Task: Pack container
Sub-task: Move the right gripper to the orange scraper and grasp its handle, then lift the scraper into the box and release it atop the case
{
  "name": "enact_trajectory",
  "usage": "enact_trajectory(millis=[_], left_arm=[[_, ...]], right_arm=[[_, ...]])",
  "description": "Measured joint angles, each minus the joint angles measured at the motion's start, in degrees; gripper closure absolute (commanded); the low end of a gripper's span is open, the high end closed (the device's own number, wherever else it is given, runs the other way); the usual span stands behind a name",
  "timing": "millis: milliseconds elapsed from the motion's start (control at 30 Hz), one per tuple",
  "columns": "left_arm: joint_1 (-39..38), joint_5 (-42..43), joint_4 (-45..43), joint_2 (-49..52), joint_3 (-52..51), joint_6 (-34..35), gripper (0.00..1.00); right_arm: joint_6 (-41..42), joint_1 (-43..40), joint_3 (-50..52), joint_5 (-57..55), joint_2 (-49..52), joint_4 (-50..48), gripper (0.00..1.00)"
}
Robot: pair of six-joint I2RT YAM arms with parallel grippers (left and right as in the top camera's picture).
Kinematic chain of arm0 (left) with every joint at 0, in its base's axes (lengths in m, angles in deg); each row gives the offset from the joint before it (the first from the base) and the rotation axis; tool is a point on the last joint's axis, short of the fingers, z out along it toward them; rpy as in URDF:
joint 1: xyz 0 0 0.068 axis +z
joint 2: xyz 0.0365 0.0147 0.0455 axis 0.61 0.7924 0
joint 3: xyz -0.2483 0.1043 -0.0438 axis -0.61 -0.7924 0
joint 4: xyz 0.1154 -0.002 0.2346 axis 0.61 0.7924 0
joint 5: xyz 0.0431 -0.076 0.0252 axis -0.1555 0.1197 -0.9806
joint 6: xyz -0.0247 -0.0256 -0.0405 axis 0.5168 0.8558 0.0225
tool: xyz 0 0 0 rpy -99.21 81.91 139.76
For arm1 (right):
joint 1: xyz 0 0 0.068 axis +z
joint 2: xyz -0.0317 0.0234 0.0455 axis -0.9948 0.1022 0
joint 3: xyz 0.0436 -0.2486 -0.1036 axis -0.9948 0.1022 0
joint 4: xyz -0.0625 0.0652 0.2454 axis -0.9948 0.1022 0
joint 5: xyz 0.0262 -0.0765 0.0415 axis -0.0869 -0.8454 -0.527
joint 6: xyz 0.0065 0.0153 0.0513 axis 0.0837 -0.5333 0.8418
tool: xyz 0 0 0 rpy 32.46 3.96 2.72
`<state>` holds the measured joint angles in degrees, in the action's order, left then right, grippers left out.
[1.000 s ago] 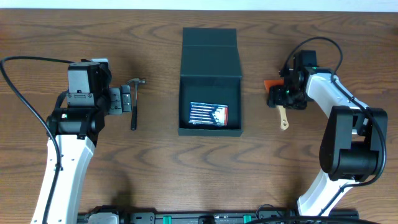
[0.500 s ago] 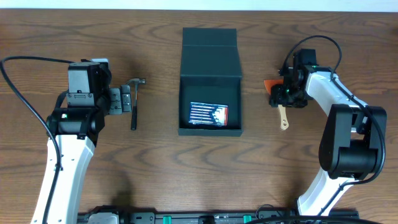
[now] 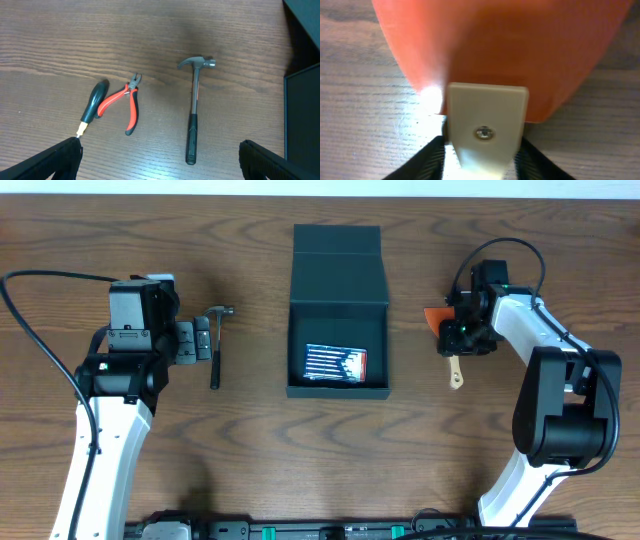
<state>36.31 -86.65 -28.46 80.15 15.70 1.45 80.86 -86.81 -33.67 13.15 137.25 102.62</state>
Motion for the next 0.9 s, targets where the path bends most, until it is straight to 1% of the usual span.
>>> enact_trajectory(millis=[167,300,400,467,633,733,767,900], left_arm=[[0.00,-0.02,0.02,0.00,0.00,0.00,0.02],[0.00,-0.02,0.00,0.00,0.00,0.02,0.02],[0.00,-0.02,0.00,0.00,0.00,0.02,0.02],[0.00,0.00,0.00,0.00,0.00,0.00,0.02],[0.00,-0.02,0.02,0.00,0.00,0.00,0.02],[0.00,-0.02,0.00,0.00,0.00,0.00,0.02],[0.00,-0.02,0.00,0.00,0.00,0.00,0.02],[0.00,0.00,0.02,0.00,0.00,0.00,0.02]], right_arm=[[2.51,0.00,0.02,-0.17,0.02,-0.24,0.66],[3.45,0.00,0.02,0.20,0.02,-0.15,0.70],[3.61,0.00,0.00,0.72,0.02,-0.04,0.75],[3.65,0.00,-0.11,1.25,0.02,0.24,0.76],[3.78,0.07,-0.72,3.10,0.02,2.45,0.73],[3.76,0.46,-1.62,3.52,-0.44,4.15,0.74],[3.74,0.66,-2.10,3.63,-0.98,4.72,0.75],[3.08,2.60,-6.01,3.80,-6.21,7.26,0.88]])
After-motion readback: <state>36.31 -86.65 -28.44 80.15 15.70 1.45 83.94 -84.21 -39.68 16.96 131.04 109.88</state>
